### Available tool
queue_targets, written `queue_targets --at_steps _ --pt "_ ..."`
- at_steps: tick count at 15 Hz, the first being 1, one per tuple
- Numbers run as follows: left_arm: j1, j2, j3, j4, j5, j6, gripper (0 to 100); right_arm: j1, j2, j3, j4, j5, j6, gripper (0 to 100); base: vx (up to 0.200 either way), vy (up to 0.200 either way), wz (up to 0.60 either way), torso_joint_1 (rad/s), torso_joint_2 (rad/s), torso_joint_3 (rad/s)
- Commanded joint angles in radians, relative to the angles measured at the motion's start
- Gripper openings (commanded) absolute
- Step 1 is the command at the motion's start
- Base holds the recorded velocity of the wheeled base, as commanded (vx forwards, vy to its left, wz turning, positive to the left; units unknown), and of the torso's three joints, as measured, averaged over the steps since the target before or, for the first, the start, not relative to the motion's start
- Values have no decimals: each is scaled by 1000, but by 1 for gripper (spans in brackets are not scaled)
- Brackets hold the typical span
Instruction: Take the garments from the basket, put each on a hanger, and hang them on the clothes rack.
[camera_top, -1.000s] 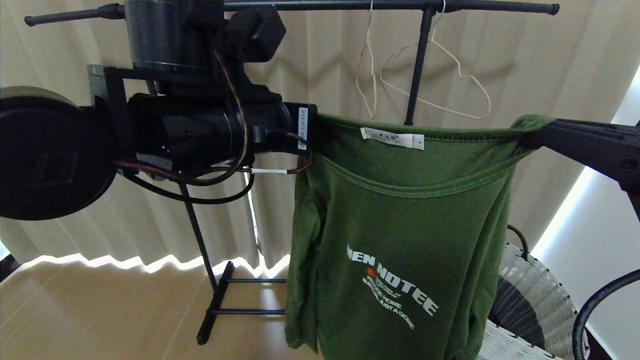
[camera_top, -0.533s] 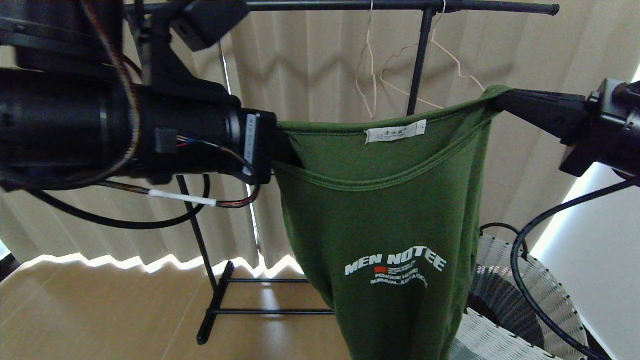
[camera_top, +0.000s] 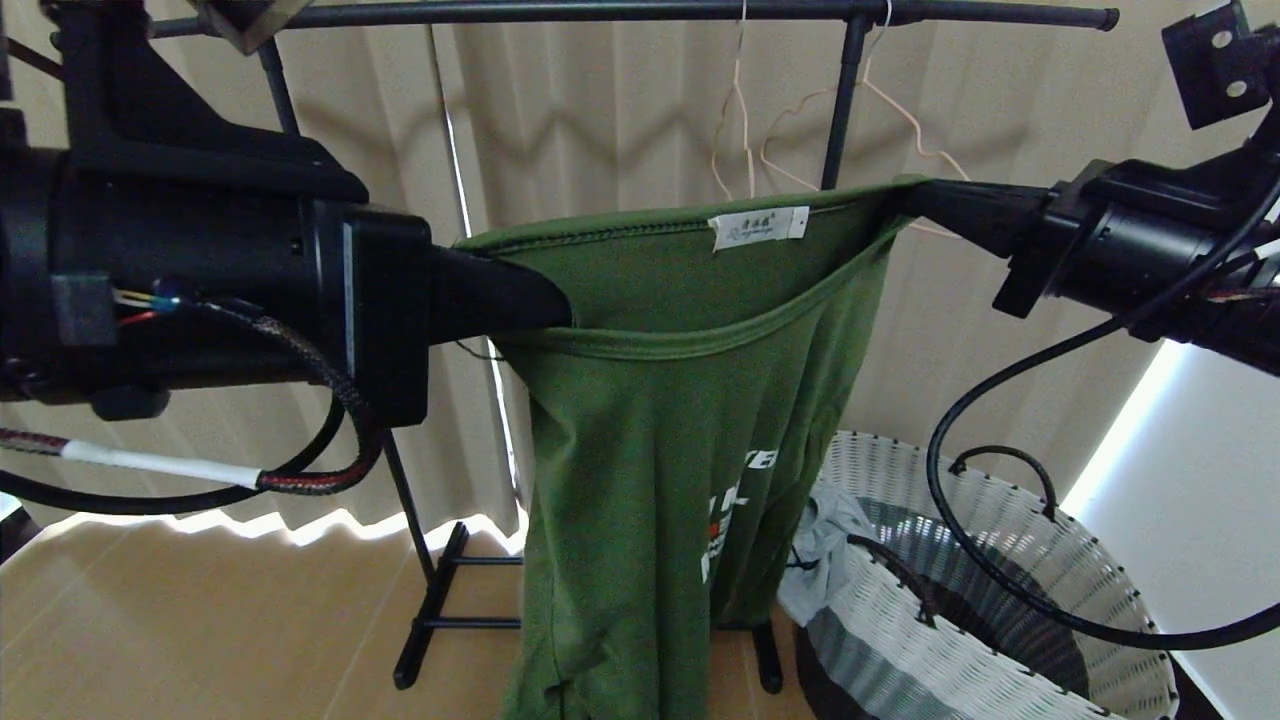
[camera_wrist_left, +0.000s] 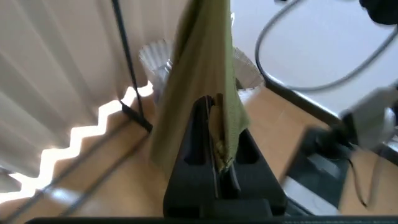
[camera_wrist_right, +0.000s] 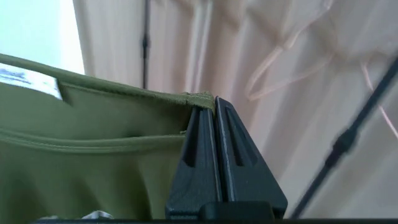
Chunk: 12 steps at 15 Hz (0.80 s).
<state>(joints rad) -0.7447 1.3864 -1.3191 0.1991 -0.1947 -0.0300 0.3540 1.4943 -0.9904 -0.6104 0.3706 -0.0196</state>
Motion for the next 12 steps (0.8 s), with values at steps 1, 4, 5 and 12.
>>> queue_targets --at_steps 1,4,5,12 --pt "2 19 12 -26 31 4 0 0 -11 3 6 -21 0 0 0 0 0 0 0 0" --pt "-2 125 15 -176 330 39 0 0 -106 10 97 -50 -2 0 0 0 0 0 0 0" --pt "-2 132 15 -199 331 38 0 0 -124 10 115 -50 -2 0 0 0 0 0 0 0" --pt "-15 86 21 -202 331 38 0 0 -131 21 112 -49 -2 0 0 0 0 0 0 0"
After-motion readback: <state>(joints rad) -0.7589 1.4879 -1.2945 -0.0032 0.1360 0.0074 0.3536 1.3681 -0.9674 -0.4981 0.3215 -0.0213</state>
